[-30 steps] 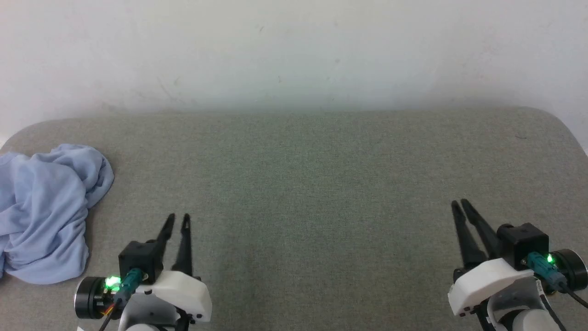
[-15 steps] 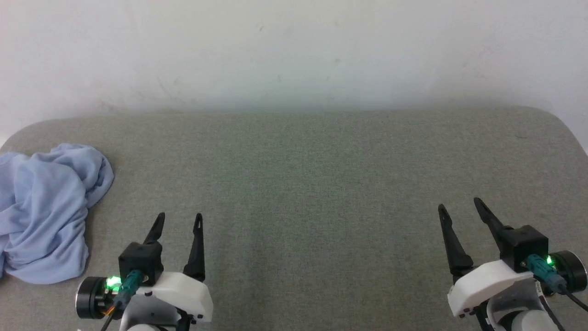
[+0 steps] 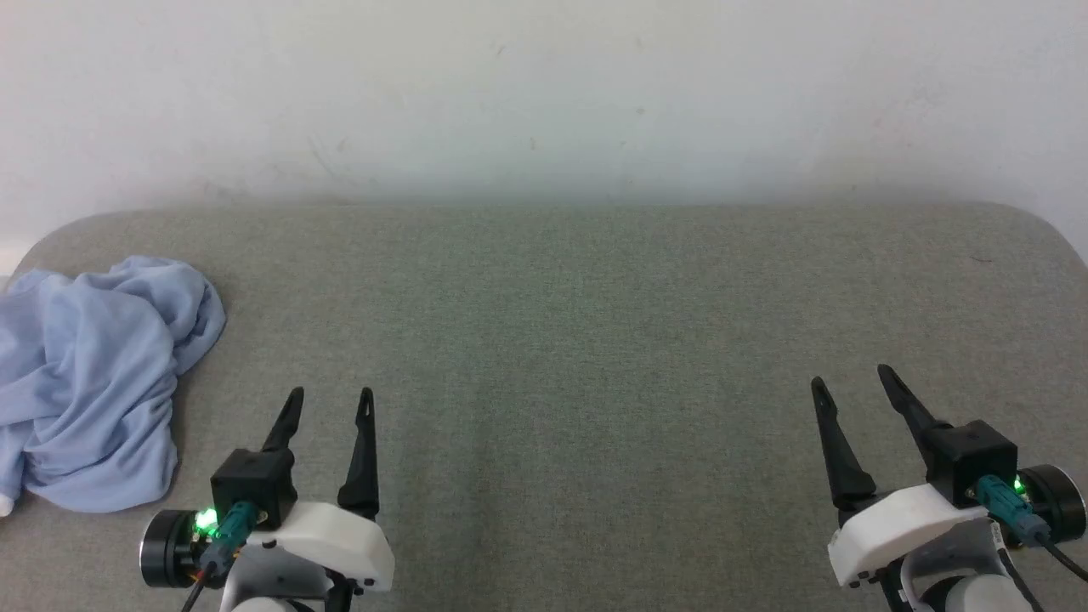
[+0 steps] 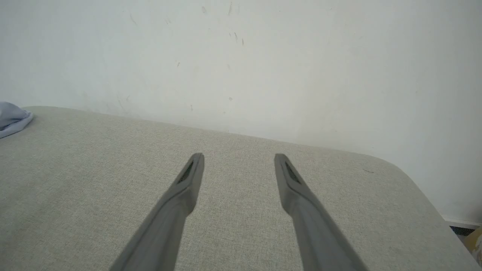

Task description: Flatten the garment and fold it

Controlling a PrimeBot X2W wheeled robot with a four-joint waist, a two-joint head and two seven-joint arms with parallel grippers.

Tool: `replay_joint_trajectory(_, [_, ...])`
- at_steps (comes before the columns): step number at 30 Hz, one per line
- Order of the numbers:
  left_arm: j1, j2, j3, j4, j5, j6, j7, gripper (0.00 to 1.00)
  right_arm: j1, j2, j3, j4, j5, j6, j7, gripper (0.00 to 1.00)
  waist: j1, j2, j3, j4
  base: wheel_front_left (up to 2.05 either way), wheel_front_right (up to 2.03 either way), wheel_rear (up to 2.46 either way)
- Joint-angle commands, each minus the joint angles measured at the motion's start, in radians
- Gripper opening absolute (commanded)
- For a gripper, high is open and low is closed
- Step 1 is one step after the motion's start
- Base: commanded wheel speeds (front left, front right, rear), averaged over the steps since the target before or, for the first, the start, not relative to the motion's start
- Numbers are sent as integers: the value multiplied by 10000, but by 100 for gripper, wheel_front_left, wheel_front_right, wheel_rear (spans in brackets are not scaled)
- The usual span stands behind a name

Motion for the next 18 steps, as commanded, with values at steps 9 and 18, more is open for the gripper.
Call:
replay_joint_trajectory(9, [-231,-7,88,-5,-198,-11,-247,100,-92,14,11,85,7,-2,-247,100,0,0,-3,414,0,0,0])
replay_joint_trajectory(18, [-249,-8,184,-22,-296,-51,-435,100,-89,17,75,105,19,-3,-396,100,0,0,-5,990,0,0,0])
